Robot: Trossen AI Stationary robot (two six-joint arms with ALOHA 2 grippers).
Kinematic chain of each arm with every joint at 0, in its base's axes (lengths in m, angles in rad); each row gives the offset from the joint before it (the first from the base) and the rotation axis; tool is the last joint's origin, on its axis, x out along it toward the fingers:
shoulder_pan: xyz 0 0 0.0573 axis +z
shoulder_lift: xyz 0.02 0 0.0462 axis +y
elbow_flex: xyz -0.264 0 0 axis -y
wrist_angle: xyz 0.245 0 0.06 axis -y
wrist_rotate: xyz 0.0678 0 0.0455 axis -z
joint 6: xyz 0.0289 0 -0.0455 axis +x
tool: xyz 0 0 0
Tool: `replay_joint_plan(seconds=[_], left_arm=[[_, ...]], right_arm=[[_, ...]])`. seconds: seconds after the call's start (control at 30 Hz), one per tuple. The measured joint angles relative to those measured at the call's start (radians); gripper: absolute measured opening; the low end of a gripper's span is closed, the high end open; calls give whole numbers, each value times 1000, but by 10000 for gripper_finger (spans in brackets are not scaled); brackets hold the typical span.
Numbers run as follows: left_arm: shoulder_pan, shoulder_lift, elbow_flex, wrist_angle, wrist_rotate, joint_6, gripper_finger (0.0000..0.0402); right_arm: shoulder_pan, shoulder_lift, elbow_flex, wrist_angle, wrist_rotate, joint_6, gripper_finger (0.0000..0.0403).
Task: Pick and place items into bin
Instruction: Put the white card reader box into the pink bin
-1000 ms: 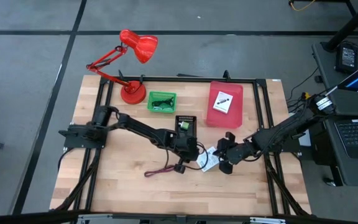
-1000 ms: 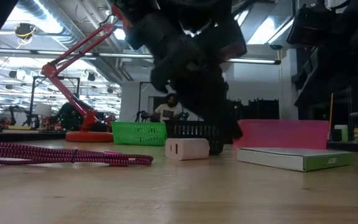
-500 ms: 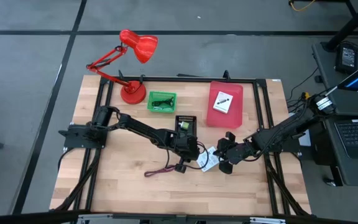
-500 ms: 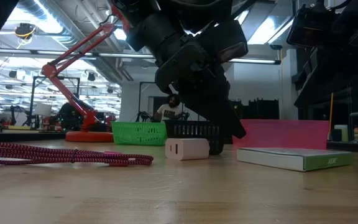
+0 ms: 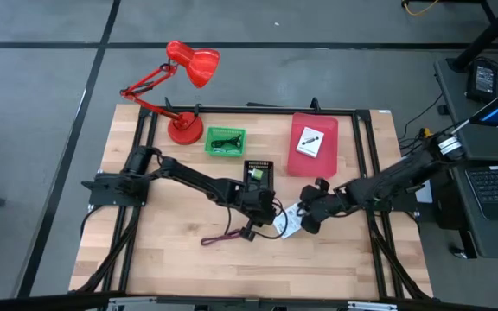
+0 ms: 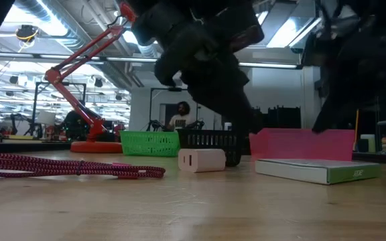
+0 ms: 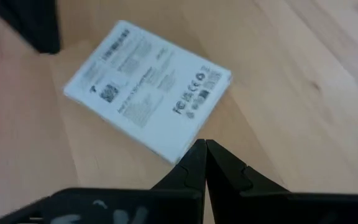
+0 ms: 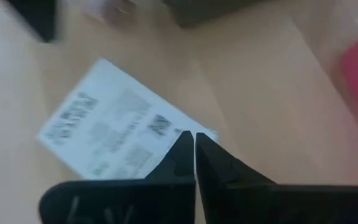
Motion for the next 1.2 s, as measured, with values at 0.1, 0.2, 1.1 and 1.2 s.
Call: replay_joint_plan(seconds=[0.1,0.2,1.1,1.2], left_arm=[[-11,-1,0,4,4,2,3],[-22,-1,0,-4,14,8,2],[-83,2,0,-58,-123,88,2],[-86,2,0,-65,-127,88,2]], right_arm=[[-28,33,-1,-4,-24,-6,0],[-49,64,0,-5,-34,-7,0],[-102,114,0,47,-90,-54,0],[-102,114,0,47,-105,-38,0]])
